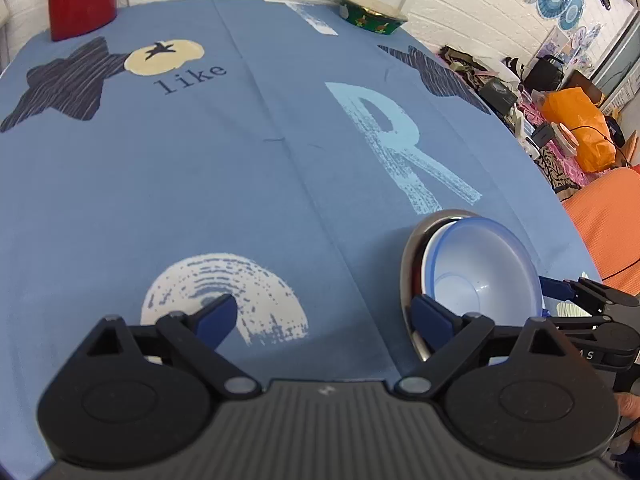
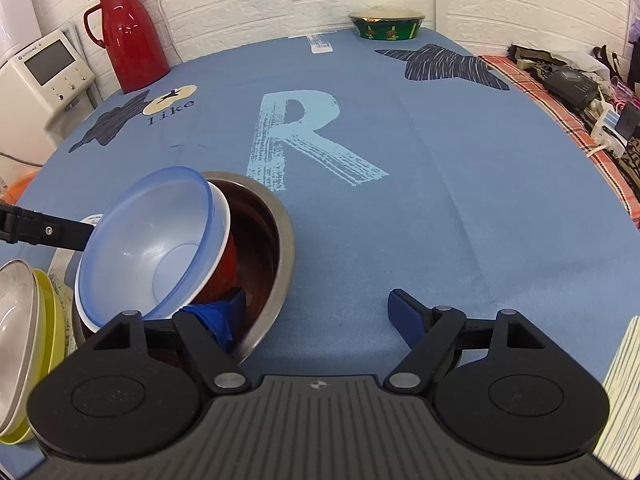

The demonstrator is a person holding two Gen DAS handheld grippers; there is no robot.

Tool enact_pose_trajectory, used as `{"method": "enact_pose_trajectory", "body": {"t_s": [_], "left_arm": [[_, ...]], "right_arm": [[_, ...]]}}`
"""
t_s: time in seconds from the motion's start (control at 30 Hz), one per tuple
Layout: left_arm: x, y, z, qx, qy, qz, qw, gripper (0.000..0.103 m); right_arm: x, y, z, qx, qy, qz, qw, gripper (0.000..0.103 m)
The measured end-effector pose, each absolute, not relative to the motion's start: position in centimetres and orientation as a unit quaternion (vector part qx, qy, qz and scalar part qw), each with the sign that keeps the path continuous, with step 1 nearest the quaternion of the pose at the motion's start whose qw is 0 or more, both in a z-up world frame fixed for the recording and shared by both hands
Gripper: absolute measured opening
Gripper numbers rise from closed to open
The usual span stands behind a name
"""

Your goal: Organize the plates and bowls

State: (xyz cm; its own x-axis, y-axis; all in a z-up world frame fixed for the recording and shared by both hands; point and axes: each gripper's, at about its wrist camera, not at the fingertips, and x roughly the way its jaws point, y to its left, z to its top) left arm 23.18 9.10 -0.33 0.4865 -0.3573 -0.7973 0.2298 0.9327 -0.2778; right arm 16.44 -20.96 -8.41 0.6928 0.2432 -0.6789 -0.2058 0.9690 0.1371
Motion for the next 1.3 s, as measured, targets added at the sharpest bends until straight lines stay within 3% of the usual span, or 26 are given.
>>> {"method": "enact_pose_trajectory", "body": {"t_s": [0.1, 0.23, 0.4, 0.93, 1.13, 1.3], "left_arm": [[22.7, 8.3, -0.2, -0.032, 0.462, -0.149, 0.874, 0.102], [22.8, 8.5, -0.2, -0.045, 0.472, -0.168, 0.864, 0.098], [23.9, 9.5, -2.0, -0.117, 0.515, -0.195, 0.827, 0.101], [23.2, 8.8, -2.1, -0.126, 0.483, -0.183, 0.847, 0.102], [23.3, 8.4, -2.1, -0.114, 0.485, -0.168, 0.850, 0.102], [23.3, 8.3, -2.2, -0.108, 0.481, -0.169, 0.853, 0.103]], "right_arm": [[16.3, -20.7, -8.4, 0.014, 0.370, 0.120, 0.921, 0.065], [16.6, -21.5, -8.3, 0.023, 0.381, 0.126, 0.916, 0.065], [16.5, -21.7, -8.4, 0.024, 0.378, 0.118, 0.918, 0.065], [16.5, -21.1, -8.3, -0.035, 0.352, 0.119, 0.928, 0.068], [17.5, -21.3, -8.2, -0.021, 0.389, 0.124, 0.913, 0.069], [16.9, -21.9, -8.7, 0.012, 0.369, 0.119, 0.922, 0.073]]}}
